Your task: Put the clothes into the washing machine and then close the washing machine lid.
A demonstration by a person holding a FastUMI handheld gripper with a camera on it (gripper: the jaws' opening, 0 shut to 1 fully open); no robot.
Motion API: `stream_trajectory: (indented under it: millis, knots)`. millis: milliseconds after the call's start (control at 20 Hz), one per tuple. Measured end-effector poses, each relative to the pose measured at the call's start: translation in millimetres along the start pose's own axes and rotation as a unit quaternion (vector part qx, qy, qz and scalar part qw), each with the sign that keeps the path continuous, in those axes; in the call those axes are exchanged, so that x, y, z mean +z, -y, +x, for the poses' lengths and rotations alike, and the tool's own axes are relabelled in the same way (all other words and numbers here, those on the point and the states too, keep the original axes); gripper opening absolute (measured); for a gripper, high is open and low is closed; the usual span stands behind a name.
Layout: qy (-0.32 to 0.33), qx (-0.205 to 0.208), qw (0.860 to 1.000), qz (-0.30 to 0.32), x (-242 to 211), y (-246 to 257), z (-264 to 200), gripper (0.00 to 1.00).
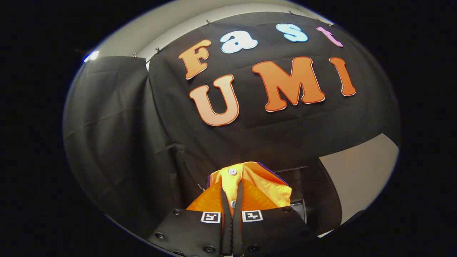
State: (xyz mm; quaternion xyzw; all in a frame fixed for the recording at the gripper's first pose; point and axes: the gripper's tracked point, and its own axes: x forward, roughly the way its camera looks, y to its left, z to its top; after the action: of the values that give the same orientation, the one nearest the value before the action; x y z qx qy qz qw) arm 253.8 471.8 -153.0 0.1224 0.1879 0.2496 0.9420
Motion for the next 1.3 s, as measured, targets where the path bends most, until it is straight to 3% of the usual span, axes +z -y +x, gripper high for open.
stream_trajectory:
  millis: [450,800,1300]
  knots:
    - [-0.053,-0.056,0.997,0.000,-97,-3,66,0.08]
    - [-0.101,-0.112,0.989,0.001,-173,36,98,0.08]
    - [-0.164,-0.143,0.976,-0.017,-223,62,112,0.08]
